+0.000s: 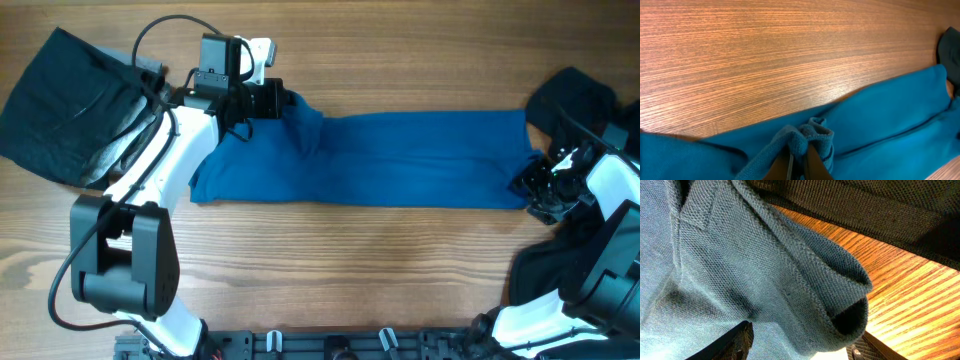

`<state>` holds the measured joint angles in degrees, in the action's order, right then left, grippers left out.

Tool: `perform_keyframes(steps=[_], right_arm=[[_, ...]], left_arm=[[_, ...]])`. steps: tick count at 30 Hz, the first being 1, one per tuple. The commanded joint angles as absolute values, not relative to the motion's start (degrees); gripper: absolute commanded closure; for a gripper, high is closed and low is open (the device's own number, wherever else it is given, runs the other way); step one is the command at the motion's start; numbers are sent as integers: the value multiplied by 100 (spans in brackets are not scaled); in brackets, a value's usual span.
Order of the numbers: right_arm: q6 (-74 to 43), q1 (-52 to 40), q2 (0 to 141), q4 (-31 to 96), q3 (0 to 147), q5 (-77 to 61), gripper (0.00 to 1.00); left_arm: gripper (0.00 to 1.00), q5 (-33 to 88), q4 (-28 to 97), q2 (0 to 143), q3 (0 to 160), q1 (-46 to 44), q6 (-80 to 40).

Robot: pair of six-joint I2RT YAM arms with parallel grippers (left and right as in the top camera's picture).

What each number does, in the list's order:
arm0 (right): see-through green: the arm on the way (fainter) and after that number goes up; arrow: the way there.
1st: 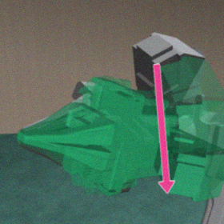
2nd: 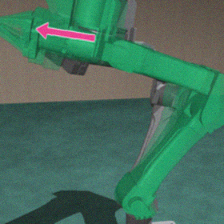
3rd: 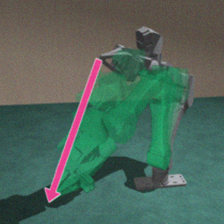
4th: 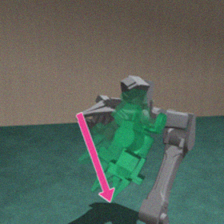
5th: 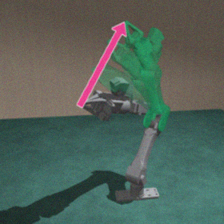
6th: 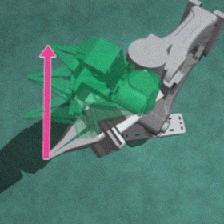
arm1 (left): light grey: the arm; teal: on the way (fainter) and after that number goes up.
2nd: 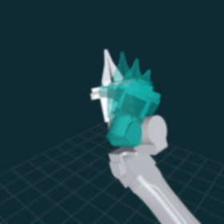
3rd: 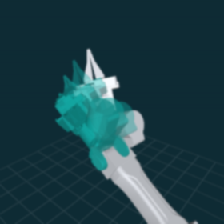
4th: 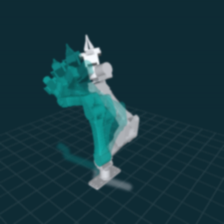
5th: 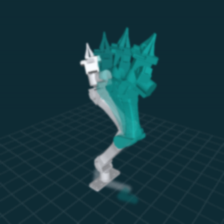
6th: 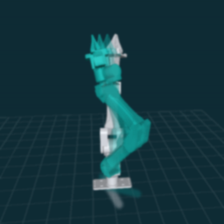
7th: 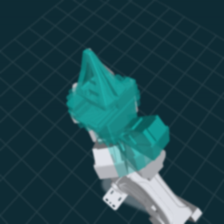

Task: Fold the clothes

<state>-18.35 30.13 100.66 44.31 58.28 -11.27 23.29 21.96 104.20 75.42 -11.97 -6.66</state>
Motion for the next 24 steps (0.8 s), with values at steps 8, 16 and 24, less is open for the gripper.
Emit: perform_keyframes(steps=[8, 16, 24], right_arm=[[-1815, 3006, 10167, 4418, 5935, -1026, 37], [-1811, 3006, 10167, 4440, 5935, -1028, 37], [-1820, 3006, 10167, 4442, 5935, -1028, 37]], left_arm=[[94, 2220, 1785, 10921, 7651, -1391, -810], [0, 2108, 2641, 10763, 7653, -1085, -941], [31, 1772, 5406, 10302, 7634, 47, 309]])
